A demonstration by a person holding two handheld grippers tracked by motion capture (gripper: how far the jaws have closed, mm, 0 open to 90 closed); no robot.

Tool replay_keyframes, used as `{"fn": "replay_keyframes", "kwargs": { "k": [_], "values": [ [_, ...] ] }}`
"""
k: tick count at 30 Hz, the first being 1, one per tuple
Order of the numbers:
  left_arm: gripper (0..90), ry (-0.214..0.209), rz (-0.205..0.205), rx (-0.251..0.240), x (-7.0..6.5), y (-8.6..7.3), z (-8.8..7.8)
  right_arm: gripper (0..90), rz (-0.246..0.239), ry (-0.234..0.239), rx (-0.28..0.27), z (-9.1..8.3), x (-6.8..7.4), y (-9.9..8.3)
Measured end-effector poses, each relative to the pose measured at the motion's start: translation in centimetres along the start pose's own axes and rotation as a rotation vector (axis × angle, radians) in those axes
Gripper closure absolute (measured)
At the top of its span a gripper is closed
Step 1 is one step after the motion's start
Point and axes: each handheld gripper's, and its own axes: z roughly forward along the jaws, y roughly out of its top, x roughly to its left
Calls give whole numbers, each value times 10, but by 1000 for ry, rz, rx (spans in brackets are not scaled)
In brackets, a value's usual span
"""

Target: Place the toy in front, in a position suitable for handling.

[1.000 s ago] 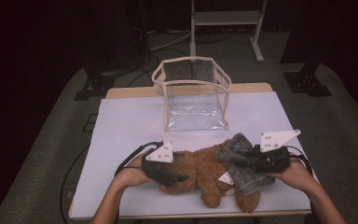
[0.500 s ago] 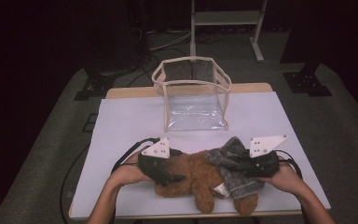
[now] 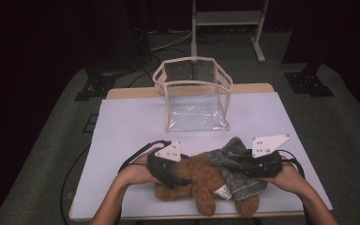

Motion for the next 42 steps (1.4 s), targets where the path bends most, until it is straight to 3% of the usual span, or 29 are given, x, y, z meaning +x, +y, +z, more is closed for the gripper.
{"fn": "replay_keyframes", "kwargs": {
  "k": [4, 7, 9, 11, 12, 13, 17, 20, 25, 28, 33, 39, 42],
  "values": [
    [171, -27, -17, 7, 3, 1, 12, 746, -5, 15, 2, 1, 4, -1],
    [146, -24, -21, 33, 3, 2, 18, 747, -1, 17, 3, 2, 4, -2],
    [149, -23, -10, 71, 5, 5, 19, 746, 1, 17, 2, 3, 3, -4],
    [214, -22, 7, 115, 4, 10, 21, 746, 4, 18, 0, 3, 2, -4],
    [321, -10, 19, 126, 4, 12, 20, 745, 6, 13, 1, 4, 2, -4],
    [368, 1, 27, 138, 4, 15, 20, 744, 8, 9, 0, 4, 1, -4],
    [496, 101, 71, 117, 4, 22, 15, 737, 19, -36, -6, 1, -7, -1],
    [525, 147, 81, 103, 8, 23, 11, 735, 35, -31, -19, -2, -16, 4],
    [537, 210, 95, 79, 21, 23, 3, 733, 13, -51, 14, 5, -30, 19],
    [535, 243, 111, 62, 30, 23, -4, 731, 27, -56, 13, 8, -40, 26],
    [452, 191, 56, 29, 34, 11, -1, 735, 28, -55, 30, 15, -46, 26],
    [294, 143, -10, -51, 25, -2, -13, 747, 5, -19, 18, 21, -26, 14],
    [311, 135, -30, -67, 22, -9, -19, 748, -38, -19, 31, 21, -14, 14]
  ]
}}
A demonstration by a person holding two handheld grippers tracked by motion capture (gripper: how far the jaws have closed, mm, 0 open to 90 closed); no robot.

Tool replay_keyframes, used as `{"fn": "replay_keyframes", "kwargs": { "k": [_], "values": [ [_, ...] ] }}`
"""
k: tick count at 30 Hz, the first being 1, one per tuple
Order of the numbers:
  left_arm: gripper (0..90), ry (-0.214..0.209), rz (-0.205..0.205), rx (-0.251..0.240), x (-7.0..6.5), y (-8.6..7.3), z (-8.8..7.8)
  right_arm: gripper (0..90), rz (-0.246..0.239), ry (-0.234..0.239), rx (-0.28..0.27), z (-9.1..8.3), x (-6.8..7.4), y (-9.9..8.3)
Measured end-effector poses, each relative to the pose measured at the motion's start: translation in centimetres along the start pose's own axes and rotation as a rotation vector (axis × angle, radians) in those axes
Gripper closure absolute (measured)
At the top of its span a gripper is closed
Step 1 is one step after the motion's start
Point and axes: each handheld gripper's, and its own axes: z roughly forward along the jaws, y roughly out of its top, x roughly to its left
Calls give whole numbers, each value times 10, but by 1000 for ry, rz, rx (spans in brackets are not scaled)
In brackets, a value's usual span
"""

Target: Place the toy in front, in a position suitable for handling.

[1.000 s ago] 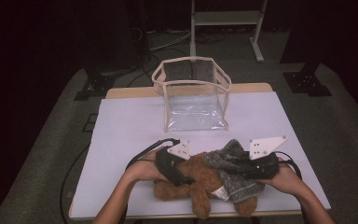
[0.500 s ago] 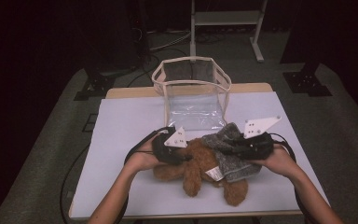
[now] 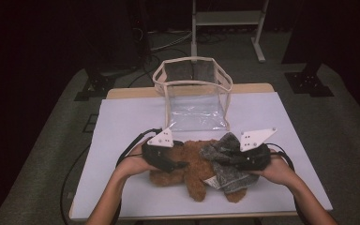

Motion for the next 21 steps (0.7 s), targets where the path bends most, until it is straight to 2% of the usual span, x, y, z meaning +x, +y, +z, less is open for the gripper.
{"fn": "replay_keyframes", "kwargs": {
  "k": [3, 6, 9, 11, 14, 21],
  "values": [
    [354, -2, 22, 9, -9, -4, 4, 747, -37, 0, 22, 0, 7, 7],
    [360, 1, 44, 12, -15, -4, 7, 747, -73, -8, 17, 2, 11, 23],
    [366, 3, 56, 18, -19, -4, 7, 746, -100, 11, 13, 14, 13, 39],
    [367, 7, 65, 29, -22, -3, 7, 746, -109, 19, 19, 22, 13, 43],
    [369, 10, 69, 18, -25, -5, 6, 746, -113, 24, 25, 25, 12, 38],
    [381, 12, 74, 15, -29, -4, 7, 744, -42, 16, -11, -5, 15, 2]
  ]
}}
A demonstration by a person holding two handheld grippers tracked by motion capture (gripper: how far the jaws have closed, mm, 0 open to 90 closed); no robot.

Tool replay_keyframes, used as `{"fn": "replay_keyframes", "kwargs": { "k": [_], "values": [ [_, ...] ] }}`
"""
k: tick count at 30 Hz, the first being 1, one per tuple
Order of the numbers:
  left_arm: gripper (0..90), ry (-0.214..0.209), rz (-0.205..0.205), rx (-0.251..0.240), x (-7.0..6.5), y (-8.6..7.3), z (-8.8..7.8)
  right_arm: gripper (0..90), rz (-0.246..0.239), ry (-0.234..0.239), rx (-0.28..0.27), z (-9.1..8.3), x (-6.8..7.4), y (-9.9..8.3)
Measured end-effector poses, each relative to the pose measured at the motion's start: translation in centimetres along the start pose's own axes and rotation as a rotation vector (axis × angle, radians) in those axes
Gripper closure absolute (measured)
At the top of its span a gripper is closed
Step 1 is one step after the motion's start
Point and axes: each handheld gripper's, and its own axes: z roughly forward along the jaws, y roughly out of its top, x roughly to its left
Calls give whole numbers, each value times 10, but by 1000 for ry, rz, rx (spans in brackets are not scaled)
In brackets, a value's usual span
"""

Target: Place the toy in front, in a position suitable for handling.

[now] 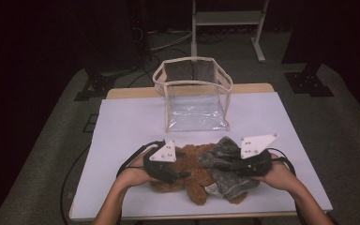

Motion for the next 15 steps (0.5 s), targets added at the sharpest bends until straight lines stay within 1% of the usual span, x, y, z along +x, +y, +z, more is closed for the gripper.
{"fn": "replay_keyframes", "kwargs": {
  "k": [2, 4, 6, 8, 11, 13, 14, 15],
  "values": [
    [381, 4, 0, -1, -1, 0, 0, 744, 26, -7, -14, -9, 2, -11],
    [381, 4, 0, -3, -1, -1, 0, 744, 35, -11, -14, -15, 4, -19],
    [384, 3, -4, -4, -1, -1, -2, 740, 43, -21, -1, -21, 4, -24],
    [385, 0, -5, -8, 0, -2, -2, 734, 61, -31, -4, -28, 3, -27],
    [389, -5, 4, -2, -1, -2, -3, 734, 67, -40, -27, -33, 0, -22],
    [394, -4, 4, -3, -1, -3, -3, 734, 58, -42, -32, -32, -3, -15],
    [396, -5, 4, -6, -2, -3, -3, 735, 43, -40, -36, -30, -5, -10],
    [398, -7, 7, -5, -2, -3, -3, 735, 44, -35, -41, -28, -7, -6]
  ]
}}
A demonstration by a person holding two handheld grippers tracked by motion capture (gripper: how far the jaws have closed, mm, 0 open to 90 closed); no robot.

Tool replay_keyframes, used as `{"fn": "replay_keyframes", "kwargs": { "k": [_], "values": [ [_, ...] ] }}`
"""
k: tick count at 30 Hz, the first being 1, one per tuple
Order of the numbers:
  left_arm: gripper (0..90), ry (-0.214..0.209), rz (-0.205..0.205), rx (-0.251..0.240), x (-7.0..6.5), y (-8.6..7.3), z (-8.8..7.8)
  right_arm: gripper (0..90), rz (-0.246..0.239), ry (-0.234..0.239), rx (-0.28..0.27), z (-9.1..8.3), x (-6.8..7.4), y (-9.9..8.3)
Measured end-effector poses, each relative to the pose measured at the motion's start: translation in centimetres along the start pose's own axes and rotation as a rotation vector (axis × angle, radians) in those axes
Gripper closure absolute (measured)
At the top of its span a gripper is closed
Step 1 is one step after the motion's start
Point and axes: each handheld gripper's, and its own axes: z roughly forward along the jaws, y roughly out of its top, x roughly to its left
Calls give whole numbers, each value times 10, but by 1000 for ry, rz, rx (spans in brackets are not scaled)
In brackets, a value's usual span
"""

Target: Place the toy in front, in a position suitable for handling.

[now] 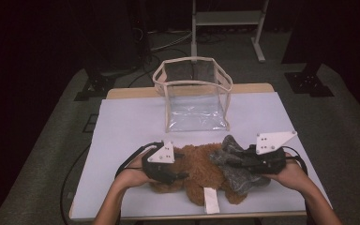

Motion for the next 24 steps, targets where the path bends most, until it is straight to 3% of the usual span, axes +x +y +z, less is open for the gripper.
{"fn": "replay_keyframes", "kwargs": {
  "k": [6, 11, 14, 17, 24],
  "values": [
    [406, -7, 0, 3, -1, -1, -3, 736, -45, 19, 1, 22, -1, 23],
    [401, -5, 3, 5, -2, 0, -2, 735, -106, 30, 53, 50, 4, 44],
    [370, 7, -16, -3, 0, -1, -5, 743, -108, 43, 105, 63, 5, 39],
    [344, 8, -18, -14, 2, -1, -9, 750, -74, 58, 82, 61, 3, 29],
    [292, 51, -36, -28, 5, -6, -32, 756, -32, 41, 55, 48, -2, 10]
  ]
}}
